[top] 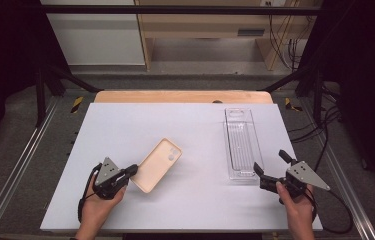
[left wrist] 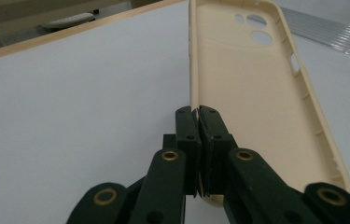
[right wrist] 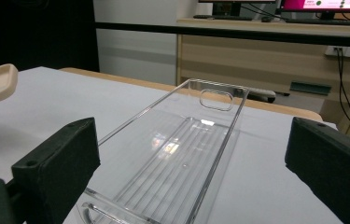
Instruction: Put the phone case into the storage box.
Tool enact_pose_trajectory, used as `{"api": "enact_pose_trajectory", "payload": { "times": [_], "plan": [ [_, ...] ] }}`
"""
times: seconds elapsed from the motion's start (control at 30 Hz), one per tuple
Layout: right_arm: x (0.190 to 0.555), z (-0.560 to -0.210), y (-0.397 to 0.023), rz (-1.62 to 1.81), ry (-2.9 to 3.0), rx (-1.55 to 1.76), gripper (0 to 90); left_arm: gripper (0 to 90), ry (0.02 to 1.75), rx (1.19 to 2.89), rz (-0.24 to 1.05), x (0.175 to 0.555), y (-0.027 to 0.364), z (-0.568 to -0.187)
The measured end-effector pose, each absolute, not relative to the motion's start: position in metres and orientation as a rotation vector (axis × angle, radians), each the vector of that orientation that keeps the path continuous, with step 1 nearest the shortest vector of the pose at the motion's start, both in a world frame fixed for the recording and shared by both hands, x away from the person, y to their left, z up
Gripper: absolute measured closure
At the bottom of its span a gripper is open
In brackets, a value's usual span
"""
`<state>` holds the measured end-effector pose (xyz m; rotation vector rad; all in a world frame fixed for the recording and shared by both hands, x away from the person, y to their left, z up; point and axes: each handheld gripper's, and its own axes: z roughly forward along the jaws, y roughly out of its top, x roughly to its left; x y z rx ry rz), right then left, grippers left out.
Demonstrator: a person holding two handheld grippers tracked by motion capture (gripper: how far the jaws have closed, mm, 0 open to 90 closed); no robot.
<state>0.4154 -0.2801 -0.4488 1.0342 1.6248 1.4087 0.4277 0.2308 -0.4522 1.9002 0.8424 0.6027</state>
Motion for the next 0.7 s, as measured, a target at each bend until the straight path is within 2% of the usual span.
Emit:
{"api": "enact_pose_trajectory", "payload": {
  "times": [0.37,0.7],
  "plan": [
    [0.416,-0.433,-0.261,1.357,1.602,1.115,5.0,88.0,0.78,1.87,0.635,0.423,0.21,-0.45],
    [0.416,-0.406,-0.202,1.347,1.763,1.031,5.6,88.0,0.749,1.844,0.661,0.419,0.201,-0.446]
  ]
}}
